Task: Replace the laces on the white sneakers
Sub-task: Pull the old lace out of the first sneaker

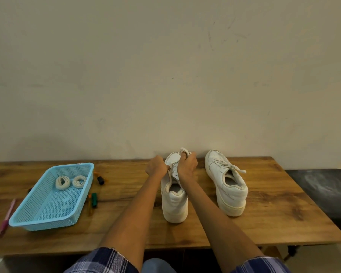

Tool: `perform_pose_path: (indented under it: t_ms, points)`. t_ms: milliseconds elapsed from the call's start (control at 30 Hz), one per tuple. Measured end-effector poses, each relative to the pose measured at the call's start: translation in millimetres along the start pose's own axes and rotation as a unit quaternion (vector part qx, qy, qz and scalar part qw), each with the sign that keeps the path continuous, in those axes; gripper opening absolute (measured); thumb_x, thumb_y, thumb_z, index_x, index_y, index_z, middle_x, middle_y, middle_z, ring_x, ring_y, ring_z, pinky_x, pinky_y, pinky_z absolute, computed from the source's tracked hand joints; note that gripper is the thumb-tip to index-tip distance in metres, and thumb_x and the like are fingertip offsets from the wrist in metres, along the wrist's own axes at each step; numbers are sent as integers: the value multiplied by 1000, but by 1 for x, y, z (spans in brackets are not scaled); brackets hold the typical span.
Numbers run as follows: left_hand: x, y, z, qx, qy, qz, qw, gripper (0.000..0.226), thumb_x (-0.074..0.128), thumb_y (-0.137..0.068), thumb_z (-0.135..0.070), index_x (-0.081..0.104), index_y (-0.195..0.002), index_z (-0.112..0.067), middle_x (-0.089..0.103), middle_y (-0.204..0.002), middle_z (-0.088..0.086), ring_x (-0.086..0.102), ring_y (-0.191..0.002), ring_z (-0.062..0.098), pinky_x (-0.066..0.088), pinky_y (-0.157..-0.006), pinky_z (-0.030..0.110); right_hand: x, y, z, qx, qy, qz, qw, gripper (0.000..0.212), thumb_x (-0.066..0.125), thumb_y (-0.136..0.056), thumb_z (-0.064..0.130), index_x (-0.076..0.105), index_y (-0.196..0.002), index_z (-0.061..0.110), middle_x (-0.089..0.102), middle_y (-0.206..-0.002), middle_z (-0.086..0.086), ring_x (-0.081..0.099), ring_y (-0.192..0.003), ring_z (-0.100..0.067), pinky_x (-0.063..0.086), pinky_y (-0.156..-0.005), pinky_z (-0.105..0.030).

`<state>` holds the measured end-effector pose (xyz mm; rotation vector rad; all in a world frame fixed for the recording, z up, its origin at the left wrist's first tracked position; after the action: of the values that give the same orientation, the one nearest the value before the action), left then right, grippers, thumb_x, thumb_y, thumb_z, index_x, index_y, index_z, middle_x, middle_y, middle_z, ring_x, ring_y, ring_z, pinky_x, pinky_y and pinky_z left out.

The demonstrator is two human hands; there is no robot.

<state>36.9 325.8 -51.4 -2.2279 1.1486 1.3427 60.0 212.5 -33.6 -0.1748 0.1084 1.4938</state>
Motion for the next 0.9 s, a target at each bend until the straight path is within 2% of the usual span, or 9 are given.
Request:
perform_pose_path:
  t_ms: [167,333,600,733,800,900]
  points:
    - [-1,2,-1,3,-1,-3,1000,25,67,-85,-33,69,-97,-11,70,-97,6,65,-92,22,42,-63,28,2,3,0,-13,-7,-6,1000,24,46,-97,13,48,-110,-7,58,-108,-21,49,-86,-20,37,-71,-27]
    - [-1,3,-2,4,-10,-5,1000,22,65,-87,-30,68,-98,-11,70,-98,6,65,-91,22,43,-64,28,3,6,2,-36,2,-17,999,21,46,-97,12,48,-107,-7,58,-101,-20,46,-81,-18,28,-60,-18]
    - [-1,4,-4,10,-17,-8,1000,23,67,-85,-28,67,-100,-10,68,-102,7,64,-95,24,43,-66,29,3,4,1,-43,11,-17,999,21,47,-97,14,47,-106,-5,58,-101,-20,47,-80,-19,31,-64,-22]
    - [-1,5,-4,8,-11,-4,1000,26,67,-85,-29,67,-102,-10,68,-104,8,63,-98,25,43,-68,30,1,0,-2,-8,10,-33,999,23,45,-98,13,46,-110,-5,59,-107,-21,54,-90,-25,39,-70,-30]
    - [-1,4,-5,6,-4,-1,1000,27,68,-83,-30,67,-102,-10,69,-104,8,63,-98,25,44,-69,30,-1,-2,-4,28,-4,-49,998,25,45,-98,12,44,-115,-7,58,-113,-23,56,-101,-33,42,-77,-35]
    - [-2,6,-5,6,-3,-1,1000,29,70,-82,-32,68,-101,-10,69,-103,7,64,-97,24,44,-68,29,-3,-5,-10,91,-22,-64,994,28,44,-99,12,41,-119,-6,56,-117,-23,56,-106,-36,45,-82,-37]
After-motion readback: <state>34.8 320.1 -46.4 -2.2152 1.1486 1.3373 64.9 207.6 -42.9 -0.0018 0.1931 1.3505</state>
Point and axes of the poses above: each hand's wrist, its own y-axis away from the middle knuckle, its own x-axis out of the palm, z = x × y, the point moved 3 cm from there along -y, towards the middle knuckle
